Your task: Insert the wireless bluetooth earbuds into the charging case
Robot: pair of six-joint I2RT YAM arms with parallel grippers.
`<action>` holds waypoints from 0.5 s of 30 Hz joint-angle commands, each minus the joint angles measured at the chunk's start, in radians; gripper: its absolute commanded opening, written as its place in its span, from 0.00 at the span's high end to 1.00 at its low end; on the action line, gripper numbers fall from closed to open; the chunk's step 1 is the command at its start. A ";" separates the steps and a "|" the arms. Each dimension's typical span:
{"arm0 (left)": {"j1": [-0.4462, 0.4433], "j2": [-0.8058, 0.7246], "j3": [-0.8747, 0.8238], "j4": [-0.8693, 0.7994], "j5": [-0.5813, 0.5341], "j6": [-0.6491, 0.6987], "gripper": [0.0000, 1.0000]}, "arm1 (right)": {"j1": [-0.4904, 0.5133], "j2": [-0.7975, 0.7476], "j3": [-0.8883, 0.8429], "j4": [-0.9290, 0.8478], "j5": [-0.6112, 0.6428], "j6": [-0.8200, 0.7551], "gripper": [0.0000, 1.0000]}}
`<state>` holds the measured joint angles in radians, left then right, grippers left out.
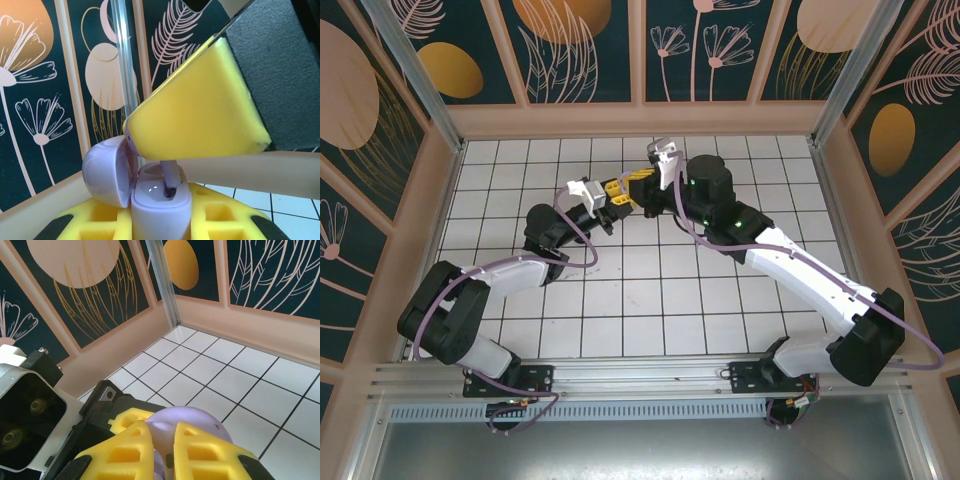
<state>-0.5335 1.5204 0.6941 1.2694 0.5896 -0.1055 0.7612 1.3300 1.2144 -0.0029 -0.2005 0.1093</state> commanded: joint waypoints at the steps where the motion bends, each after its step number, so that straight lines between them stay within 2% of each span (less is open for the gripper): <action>1: -0.011 -0.045 0.016 0.068 0.024 0.021 1.00 | 0.007 -0.002 -0.019 -0.062 0.030 -0.041 0.88; 9: -0.012 -0.044 0.021 0.067 0.019 0.016 1.00 | 0.027 0.029 0.008 -0.130 -0.038 -0.082 0.90; 13: -0.012 -0.042 0.024 0.066 0.018 0.010 1.00 | 0.046 0.051 0.016 -0.153 -0.006 -0.091 0.89; 15: -0.013 -0.042 0.024 0.062 0.017 0.012 1.00 | 0.046 0.049 0.012 -0.145 0.013 -0.081 0.85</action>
<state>-0.5350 1.5181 0.6937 1.2453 0.5919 -0.1062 0.7811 1.3476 1.2289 -0.0563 -0.1841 0.0349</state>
